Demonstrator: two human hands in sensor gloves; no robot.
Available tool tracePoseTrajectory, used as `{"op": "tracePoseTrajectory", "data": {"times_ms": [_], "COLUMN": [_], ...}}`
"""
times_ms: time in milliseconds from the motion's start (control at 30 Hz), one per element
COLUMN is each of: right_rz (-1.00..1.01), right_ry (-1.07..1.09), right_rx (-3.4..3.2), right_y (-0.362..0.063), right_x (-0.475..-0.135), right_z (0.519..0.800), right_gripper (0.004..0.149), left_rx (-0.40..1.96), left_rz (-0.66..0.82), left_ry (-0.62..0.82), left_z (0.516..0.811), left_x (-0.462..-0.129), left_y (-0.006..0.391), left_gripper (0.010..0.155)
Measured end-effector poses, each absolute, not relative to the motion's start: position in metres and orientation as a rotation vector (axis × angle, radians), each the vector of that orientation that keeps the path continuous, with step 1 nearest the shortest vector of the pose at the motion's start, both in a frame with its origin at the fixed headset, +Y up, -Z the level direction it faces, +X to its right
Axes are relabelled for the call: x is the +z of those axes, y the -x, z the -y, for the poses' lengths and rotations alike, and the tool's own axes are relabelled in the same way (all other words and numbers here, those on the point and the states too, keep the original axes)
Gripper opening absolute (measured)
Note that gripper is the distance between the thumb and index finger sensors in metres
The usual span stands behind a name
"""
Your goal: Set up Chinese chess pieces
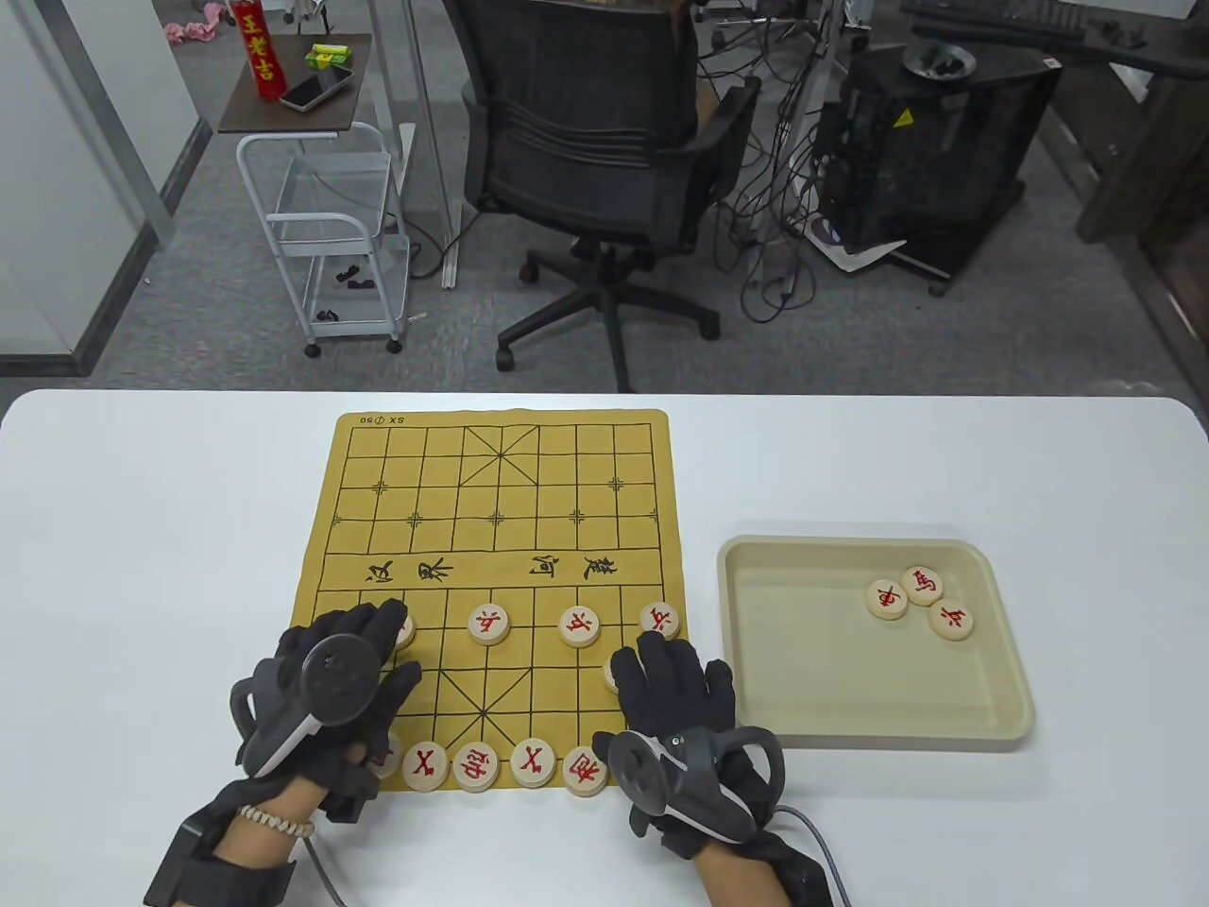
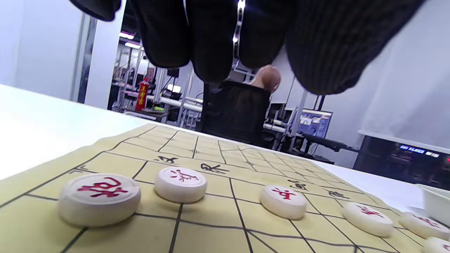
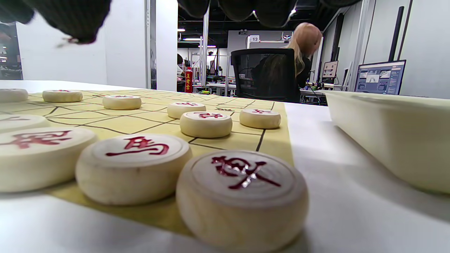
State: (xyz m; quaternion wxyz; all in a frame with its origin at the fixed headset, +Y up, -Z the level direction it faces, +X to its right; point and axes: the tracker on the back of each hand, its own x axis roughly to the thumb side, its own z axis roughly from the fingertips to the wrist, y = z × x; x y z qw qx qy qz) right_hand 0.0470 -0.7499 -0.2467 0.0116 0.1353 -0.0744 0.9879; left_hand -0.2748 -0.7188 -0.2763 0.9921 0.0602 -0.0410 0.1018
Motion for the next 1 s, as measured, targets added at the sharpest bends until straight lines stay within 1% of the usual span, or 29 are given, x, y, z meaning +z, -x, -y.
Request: {"op": "tracePoseTrajectory", "data": {"times_ms": [100,167,267,333,433,567,600,700,800,900,1000], "right_rz": [0.223,0.213,0.203,0.193,0.185,0.181,0.165,0.049,-0.089,-0.235,-0.383], "right_ry": [-0.405,-0.395,-0.364,-0.290,-0.137,0.145,0.183,0.397,0.635,0.798,0.911], "right_rx": [3.090,3.090,3.088,3.087,3.085,3.105,3.123,3.196,3.210,3.199,3.122], "right_y": [-0.048,-0.048,-0.051,-0.054,-0.069,-0.114,-0.122,-0.162,-0.196,-0.224,-0.242], "right_x": [-0.247,-0.248,-0.250,-0.254,-0.265,-0.296,-0.302,-0.331,-0.356,-0.375,-0.391], "right_z": [0.750,0.751,0.750,0.747,0.735,0.718,0.718,0.714,0.719,0.731,0.745], "right_gripper": [0.085,0.085,0.085,0.085,0.083,0.080,0.079,0.076,0.072,0.069,0.069], "left_rx": [0.147,0.152,0.182,0.196,0.199,0.183,0.182,0.182,0.176,0.177,0.179], "left_rz": [0.104,0.102,0.096,0.089,0.092,0.105,0.107,0.112,0.116,0.117,0.116], "left_ry": [-0.173,-0.200,-0.187,-0.218,-0.215,-0.216,-0.216,-0.211,-0.204,-0.202,-0.196], "left_z": [0.726,0.731,0.733,0.732,0.731,0.732,0.732,0.732,0.734,0.733,0.733], "left_x": [-0.256,-0.248,-0.242,-0.240,-0.240,-0.239,-0.239,-0.240,-0.240,-0.240,-0.240], "left_y": [0.279,0.284,0.290,0.292,0.292,0.289,0.289,0.288,0.287,0.287,0.287], "left_gripper": [0.078,0.080,0.081,0.081,0.081,0.081,0.081,0.081,0.081,0.081,0.081]}}
